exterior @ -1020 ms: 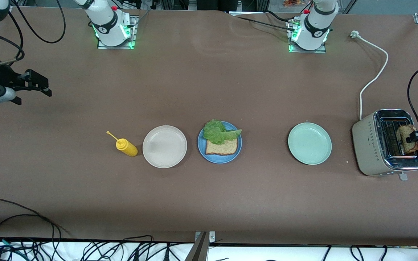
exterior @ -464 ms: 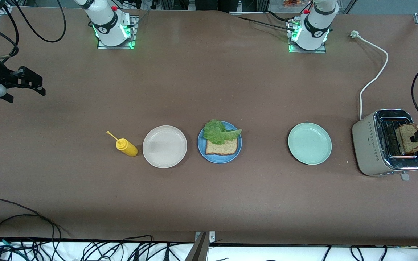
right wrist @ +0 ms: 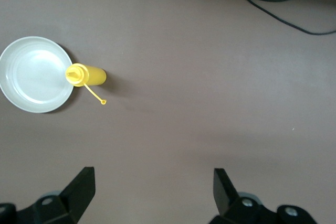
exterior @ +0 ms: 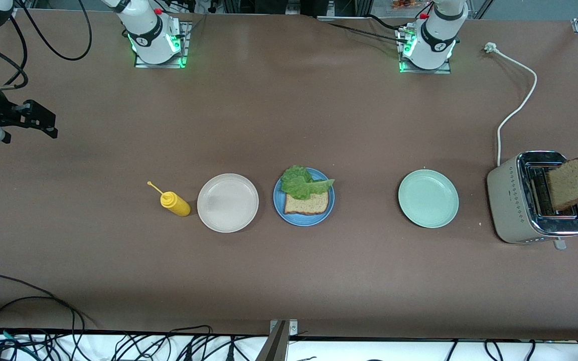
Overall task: Make sandwich in blue plate with both arms
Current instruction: 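Carry the bread slice with the left gripper over the lettuce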
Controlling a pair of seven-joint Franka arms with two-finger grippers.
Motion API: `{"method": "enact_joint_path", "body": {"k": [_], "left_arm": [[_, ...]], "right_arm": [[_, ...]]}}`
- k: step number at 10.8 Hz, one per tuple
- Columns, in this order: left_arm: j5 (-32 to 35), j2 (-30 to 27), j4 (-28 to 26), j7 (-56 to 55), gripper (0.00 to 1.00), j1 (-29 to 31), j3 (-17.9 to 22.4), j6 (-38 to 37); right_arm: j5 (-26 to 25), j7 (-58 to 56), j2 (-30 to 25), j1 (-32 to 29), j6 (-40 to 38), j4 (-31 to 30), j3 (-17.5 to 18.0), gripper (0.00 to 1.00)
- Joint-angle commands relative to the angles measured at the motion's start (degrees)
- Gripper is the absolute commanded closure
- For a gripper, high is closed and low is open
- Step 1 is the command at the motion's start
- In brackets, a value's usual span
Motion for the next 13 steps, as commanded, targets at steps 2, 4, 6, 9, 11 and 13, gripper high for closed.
{"method": "enact_joint_path", "body": {"k": [2,4,6,9,11,13], "left_arm": [[3.67,-6.93,0.3,0.37,1.0,-8.44,0.31,-6.99],[2.71,-7.99,0.47,0.37,1.0,-12.66,0.22,-10.85],[2.62,-7.99,1.34,-0.06,1.0,-14.87,-3.45,-12.89],[-1.14,-5.64,1.35,-1.46,1.0,-15.92,-10.58,-12.81],[-9.73,-2.74,1.35,-8.11,1.0,-18.47,-10.68,-12.72],[-15.12,0.78,1.61,-9.82,1.0,-21.8,-10.68,-11.93]], "right_arm": [[-1.15,8.91,1.45,1.31,-0.15,2.29,-0.09,0.0],[-1.32,12.96,1.28,1.32,0.98,2.72,-0.17,0.0],[-1.41,13.33,2.23,1.4,2.57,3.17,-0.17,0.0],[-1.32,13.24,2.5,2.81,2.4,4.83,0.62,0.0],[-0.8,14.11,2.5,2.9,2.14,4.84,0.62,0.0],[-0.62,17.01,2.42,2.81,1.87,4.84,0.62,0.0]]}}
